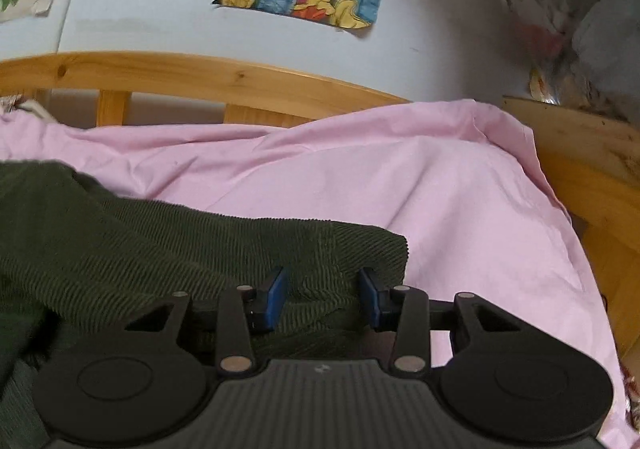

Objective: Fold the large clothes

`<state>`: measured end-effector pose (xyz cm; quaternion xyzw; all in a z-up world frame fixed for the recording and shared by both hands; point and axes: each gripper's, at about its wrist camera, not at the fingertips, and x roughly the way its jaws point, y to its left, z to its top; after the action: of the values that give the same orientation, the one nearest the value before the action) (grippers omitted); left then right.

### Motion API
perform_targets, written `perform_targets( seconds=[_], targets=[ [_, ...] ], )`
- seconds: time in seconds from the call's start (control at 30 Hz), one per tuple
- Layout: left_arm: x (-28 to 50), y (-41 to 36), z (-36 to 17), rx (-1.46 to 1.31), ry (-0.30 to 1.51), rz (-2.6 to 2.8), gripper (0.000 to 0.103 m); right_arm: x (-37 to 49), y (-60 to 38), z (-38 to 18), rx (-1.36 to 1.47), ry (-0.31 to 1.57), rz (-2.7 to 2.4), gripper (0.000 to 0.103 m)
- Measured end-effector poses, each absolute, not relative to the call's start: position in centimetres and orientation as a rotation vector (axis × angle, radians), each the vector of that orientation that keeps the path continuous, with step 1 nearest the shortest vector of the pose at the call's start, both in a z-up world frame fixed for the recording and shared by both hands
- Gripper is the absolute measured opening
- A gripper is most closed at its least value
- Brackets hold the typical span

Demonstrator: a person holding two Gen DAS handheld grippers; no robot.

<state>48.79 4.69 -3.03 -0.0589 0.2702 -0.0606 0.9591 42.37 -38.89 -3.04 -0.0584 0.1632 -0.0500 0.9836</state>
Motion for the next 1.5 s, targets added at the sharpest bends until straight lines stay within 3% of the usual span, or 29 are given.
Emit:
perform_targets(
  seconds=[0.2,0.43,0.7,0.83,0.9,1.27,1.5],
  targets=[
    [45.8,4.0,-1.1,-0.178,0.459,-0.247,0.073,39.1,-33.8,-0.2,-0.228,0.19,0.13,0.057],
    [45.1,0.3,-2.7,0.007,0.52,-0.296,0.077,39.8,-29.4,-4.4,-0.321,0.327,0.274,0.061],
    [45.8,0.9,-4.0,-0.057,0.554,-0.27,0.084,39.6,-28.8,-4.4,-0.356,0.346,0.249,0.067],
    [44.3,2.2,-2.4,-0.119,0.559,-0.25,0.095,37.0,-30.7,-2.1,-0.272,0.303,0.225,0.103],
    [42.7,2.9,-1.7,-0.114,0.543,-0.238,0.102,35.2,-31.8,-1.3,-0.238,0.299,0.265,0.103],
    [29.4,4.0,-0.3,-0.033,0.578,-0.261,0.102,22.4,-32.7,0.2,-0.291,0.381,0.464,0.103],
    [17.9,2.1,-1.9,0.061,0.678,-0.365,0.102,11.6,-31.4,-1.9,-0.415,0.552,0.785,0.103]
  ],
)
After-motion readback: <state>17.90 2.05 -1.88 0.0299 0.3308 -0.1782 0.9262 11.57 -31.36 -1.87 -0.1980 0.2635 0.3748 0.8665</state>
